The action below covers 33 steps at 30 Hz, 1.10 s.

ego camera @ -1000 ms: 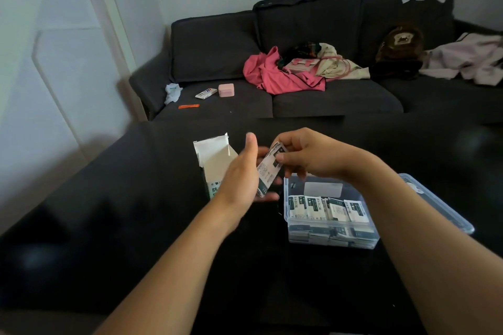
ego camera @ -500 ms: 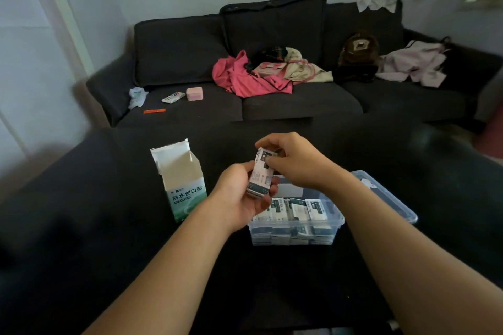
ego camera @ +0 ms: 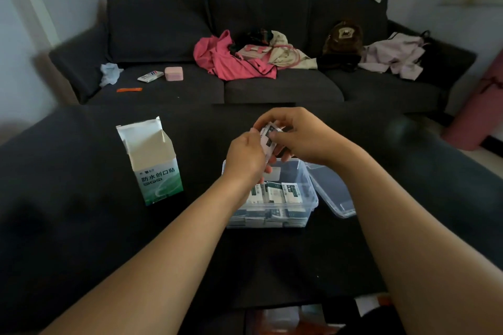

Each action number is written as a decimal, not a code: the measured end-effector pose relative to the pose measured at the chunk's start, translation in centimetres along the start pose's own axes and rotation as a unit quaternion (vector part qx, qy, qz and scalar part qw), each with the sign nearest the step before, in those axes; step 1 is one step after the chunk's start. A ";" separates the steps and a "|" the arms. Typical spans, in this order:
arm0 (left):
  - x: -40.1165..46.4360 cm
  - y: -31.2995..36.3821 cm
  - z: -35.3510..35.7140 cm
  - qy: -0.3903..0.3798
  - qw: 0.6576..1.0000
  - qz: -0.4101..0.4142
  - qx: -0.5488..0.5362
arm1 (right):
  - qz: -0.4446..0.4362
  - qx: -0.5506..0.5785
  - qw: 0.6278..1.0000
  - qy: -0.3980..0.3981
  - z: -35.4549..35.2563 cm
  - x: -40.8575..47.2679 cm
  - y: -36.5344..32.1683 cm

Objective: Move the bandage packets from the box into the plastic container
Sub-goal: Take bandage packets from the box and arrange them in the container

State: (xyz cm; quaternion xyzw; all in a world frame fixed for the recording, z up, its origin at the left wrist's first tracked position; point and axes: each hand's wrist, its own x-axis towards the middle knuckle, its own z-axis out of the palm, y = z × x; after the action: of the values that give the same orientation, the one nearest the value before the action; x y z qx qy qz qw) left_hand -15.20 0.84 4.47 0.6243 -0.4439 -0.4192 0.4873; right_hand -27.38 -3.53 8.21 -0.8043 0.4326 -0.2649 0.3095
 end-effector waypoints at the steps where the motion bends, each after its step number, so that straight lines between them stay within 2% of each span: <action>1: 0.0 0.0 0.0 -0.008 1.000 0.000 0.000 | -0.003 0.000 1.000 0.002 0.0 0.0 0.2; 4: 0.4 -0.1 0.1 -0.055 0.998 0.017 0.029 | 0.017 0.003 1.000 -0.006 -0.7 -0.3 0.9; 6: 0.9 -0.5 -0.6 -0.042 0.984 0.098 0.142 | 0.038 0.001 0.999 -0.017 -1.6 -0.6 1.3; 8: 1.1 -1.3 -1.4 -0.039 0.941 0.195 0.275 | 0.061 -0.012 0.998 -0.027 -2.6 -0.8 1.8; 10: 1.5 -2.1 -1.8 -0.103 0.893 0.234 0.370 | 0.083 -0.051 0.994 -0.043 -3.5 -1.1 2.5; 13: 1.7 -3.1 -1.6 -0.201 0.850 0.224 0.431 | 0.111 -0.114 0.982 -0.097 -3.5 -1.2 3.3; 16: 1.8 -3.3 -1.2 -0.245 0.821 0.231 0.462 | 0.122 -0.135 0.976 -0.122 -2.7 -0.9 3.7; 24: 3.0 -2.4 -0.1 -0.280 0.805 0.146 0.503 | 0.123 -0.130 0.980 -0.090 -3.1 -0.7 4.3; 29: 3.3 -2.4 0.2 -0.303 0.781 0.139 0.528 | 0.117 -0.146 0.978 -0.089 -3.0 -0.5 4.6; 33: 3.4 -2.6 0.0 -0.307 0.778 0.142 0.530 | 0.115 -0.176 0.972 -0.103 -2.5 -0.4 4.7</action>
State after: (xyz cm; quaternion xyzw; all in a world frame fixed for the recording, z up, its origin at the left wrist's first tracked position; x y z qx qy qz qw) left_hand -13.99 -2.10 1.59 0.5521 -0.8056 -0.2131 -0.0282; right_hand -31.74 -5.91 6.42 -0.8139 0.5277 -0.0626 0.2348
